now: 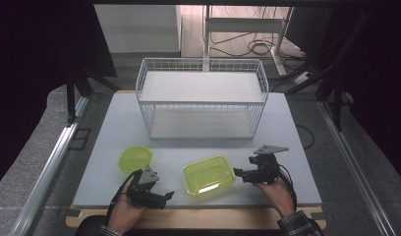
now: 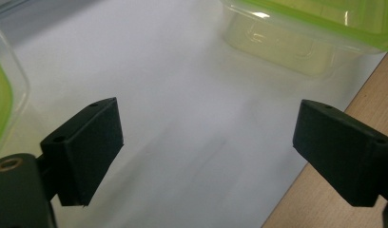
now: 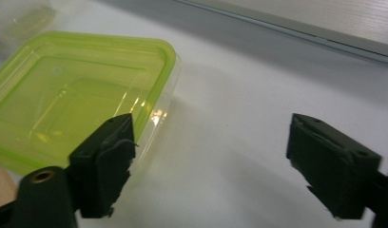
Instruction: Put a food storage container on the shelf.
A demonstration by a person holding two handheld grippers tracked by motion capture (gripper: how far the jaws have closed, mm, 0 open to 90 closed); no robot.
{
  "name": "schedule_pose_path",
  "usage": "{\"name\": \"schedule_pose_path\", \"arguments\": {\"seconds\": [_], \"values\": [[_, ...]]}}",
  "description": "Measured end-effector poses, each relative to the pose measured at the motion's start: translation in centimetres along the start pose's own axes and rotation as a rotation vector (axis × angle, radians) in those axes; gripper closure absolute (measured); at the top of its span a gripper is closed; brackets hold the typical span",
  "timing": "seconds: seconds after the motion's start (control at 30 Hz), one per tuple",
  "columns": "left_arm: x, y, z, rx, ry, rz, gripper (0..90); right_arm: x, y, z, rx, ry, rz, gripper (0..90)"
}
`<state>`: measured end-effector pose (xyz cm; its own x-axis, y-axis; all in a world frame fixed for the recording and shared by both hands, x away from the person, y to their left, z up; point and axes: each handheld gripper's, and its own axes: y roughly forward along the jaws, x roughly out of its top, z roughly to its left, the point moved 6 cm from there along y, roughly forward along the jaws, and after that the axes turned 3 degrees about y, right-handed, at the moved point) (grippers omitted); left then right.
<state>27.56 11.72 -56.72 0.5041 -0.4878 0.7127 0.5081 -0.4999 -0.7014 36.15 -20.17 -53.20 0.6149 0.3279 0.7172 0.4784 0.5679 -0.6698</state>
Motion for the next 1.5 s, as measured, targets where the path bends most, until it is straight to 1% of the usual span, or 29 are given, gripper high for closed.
{"name": "schedule_pose_path", "arguments": {"seconds": [0.07, 0.17, 0.27, 0.33, 0.43, 0.5, 0.57, 0.6, 0.67, 0.73, 0.83, 0.87, 1.03, 1.1, 1.13, 1.27, 1.4, 1.43, 1.5], "values": [[-0.1, 0.2, -0.1, 0.001, 0.006, 0.015, 8.8, 0.1, 0.1, 0.1, 0.009, 0.011, 0.001, 12.2], [-0.2, 0.5, -0.1, 0.001, 0.015, 0.028, 7.6, 0.2, 0.3, 0.2, 0.018, 0.020, 0.004, 10.3], [-0.3, 0.6, -0.2, 0.004, 0.021, 0.032, 7.1, 0.3, 0.5, 0.5, 0.052, 0.036, 0.014, 9.6], [-0.3, 0.7, -0.2, 0.005, 0.023, 0.036, 7.0, 0.4, 0.7, 0.7, 0.073, 0.045, 0.023, 7.0], [-0.4, 0.7, -0.1, 0.008, 0.026, 0.042, 7.0, 0.8, 0.9, 0.9, 0.085, 0.076, 0.031, 6.4], [-0.4, 0.8, -0.2, 0.008, 0.029, 0.045, 7.0, 0.9, 0.9, 1.1, 0.098, 0.075, 0.044, 10.2], [-0.4, 0.9, -0.2, 0.011, 0.033, 0.050, 7.1, 1.1, 1.0, 1.3, 0.100, 0.072, 0.055, 17.1], [-0.5, 0.9, -0.2, 0.012, 0.035, 0.053, 7.1, 1.2, 1.0, 1.3, 0.110, 0.067, 0.064, 20.3], [-0.5, 1.0, -0.2, 0.015, 0.039, 0.056, 7.2, 1.3, 1.2, 1.5, 0.138, 0.073, 0.077, 27.8], [-0.5, 0.9, -0.3, 0.017, 0.045, 0.057, 7.3, 1.4, 1.5, 1.4, 0.158, 0.092, 0.092, 35.2], [-0.4, 0.9, -0.3, 0.016, 0.050, 0.055, 7.4, 1.5, 2.0, 1.4, 0.191, 0.119, 0.116, 42.7], [-0.5, 0.9, -0.3, 0.017, 0.052, 0.056, 7.4, 1.5, 2.2, 1.3, 0.204, 0.133, 0.123, 46.7], [-0.4, 0.9, -0.4, 0.020, 0.061, 0.058, 7.5, 1.6, 2.9, 1.2, 0.267, 0.192, 0.156, 58.1], [-0.4, 0.9, -0.4, 0.022, 0.067, 0.058, 7.7, 1.5, 3.2, 1.2, 0.271, 0.211, 0.178, 62.4], [-0.4, 0.8, -0.4, 0.022, 0.070, 0.056, 7.9, 1.5, 3.2, 1.2, 0.282, 0.226, 0.187, 65.4], [-0.4, 0.8, -0.5, 0.023, 0.075, 0.055, 8.0, 1.5, 3.4, 1.0, 0.345, 0.317, 0.218, 73.0], [-0.3, 0.8, -0.5, 0.026, 0.083, 0.054, 8.0, 1.5, 3.4, 1.0, 0.429, 0.398, 0.230, 79.2], [-0.3, 0.8, -0.5, 0.027, 0.083, 0.054, 8.0, 1.6, 3.4, 1.0, 0.434, 0.396, 0.231, 79.5], [-0.3, 0.7, -0.5, 0.031, 0.084, 0.053, 8.0, 1.7, 3.4, 1.2, 0.424, 0.384, 0.232, 79.7]]}}
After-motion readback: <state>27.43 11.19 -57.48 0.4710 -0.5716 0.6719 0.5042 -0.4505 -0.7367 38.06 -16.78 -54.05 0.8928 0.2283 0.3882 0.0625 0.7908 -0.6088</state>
